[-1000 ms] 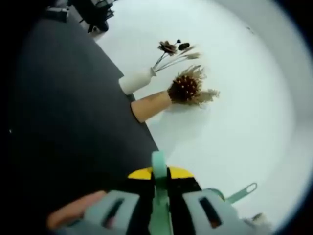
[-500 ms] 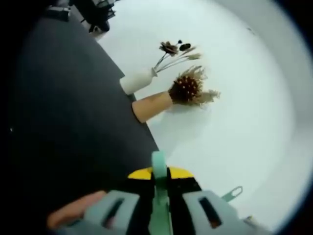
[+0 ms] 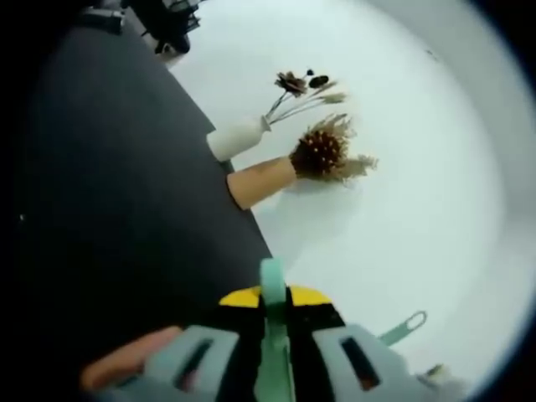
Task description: Pick up the broom and sweep the trash on the tabletop into the dustpan.
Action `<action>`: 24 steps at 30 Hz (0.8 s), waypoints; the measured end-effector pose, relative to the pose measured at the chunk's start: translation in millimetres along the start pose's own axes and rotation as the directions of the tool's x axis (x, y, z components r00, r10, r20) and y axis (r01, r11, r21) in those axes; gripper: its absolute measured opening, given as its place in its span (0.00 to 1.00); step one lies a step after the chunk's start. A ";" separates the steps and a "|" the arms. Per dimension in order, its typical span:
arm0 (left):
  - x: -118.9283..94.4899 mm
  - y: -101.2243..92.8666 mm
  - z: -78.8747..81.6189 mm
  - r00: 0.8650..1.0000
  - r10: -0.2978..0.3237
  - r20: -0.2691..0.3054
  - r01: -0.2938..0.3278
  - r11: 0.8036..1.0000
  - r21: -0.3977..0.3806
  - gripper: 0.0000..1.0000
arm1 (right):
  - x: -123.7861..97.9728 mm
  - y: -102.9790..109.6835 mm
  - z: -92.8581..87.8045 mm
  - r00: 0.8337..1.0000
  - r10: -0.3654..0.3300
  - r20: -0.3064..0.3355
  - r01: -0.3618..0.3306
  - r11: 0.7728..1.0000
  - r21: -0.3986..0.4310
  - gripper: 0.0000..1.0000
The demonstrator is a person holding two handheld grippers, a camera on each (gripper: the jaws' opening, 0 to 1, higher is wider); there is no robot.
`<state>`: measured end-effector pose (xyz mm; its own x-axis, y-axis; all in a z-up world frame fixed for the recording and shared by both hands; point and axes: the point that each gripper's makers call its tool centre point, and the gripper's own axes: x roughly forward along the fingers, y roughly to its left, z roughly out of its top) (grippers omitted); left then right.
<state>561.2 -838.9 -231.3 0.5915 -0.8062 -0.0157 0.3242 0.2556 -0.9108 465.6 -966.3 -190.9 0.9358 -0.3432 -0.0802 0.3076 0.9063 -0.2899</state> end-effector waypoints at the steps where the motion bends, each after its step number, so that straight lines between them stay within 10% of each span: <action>1: 0.1 0.0 -0.2 1.000 -0.001 0.000 0.001 1.000 -0.004 0.11 | 1.2 5.9 -2.2 1.000 0.018 0.000 -0.018 1.000 0.009 0.05; 9: -0.4 1.1 -0.6 1.000 0.001 -0.002 -0.001 1.000 -0.008 0.11 | -6.7 43.2 39.7 0.983 0.134 0.127 -0.137 0.991 0.011 0.05; 14: -0.9 1.8 -1.1 1.000 0.004 -0.003 -0.004 1.000 -0.013 0.11 | -8.6 29.0 32.4 0.996 0.065 0.062 -0.065 0.998 -0.005 0.05; 21: -0.7 1.5 -1.3 1.000 0.003 -0.004 -0.003 1.000 -0.017 0.11 | -7.9 65.6 39.3 0.965 0.236 0.114 -0.244 0.968 0.066 0.05; 24: -1.1 1.1 -1.1 1.000 0.002 -0.005 -0.002 1.000 -0.019 0.11 | -12.6 51.9 56.8 0.967 0.209 0.148 -0.220 0.974 0.062 0.05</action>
<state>560.1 -838.4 -232.8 0.5884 -0.8083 -0.0190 0.3090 0.2465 -0.9186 479.5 -900.9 -150.8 0.9944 -0.1059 0.0033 0.1043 0.9730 -0.2059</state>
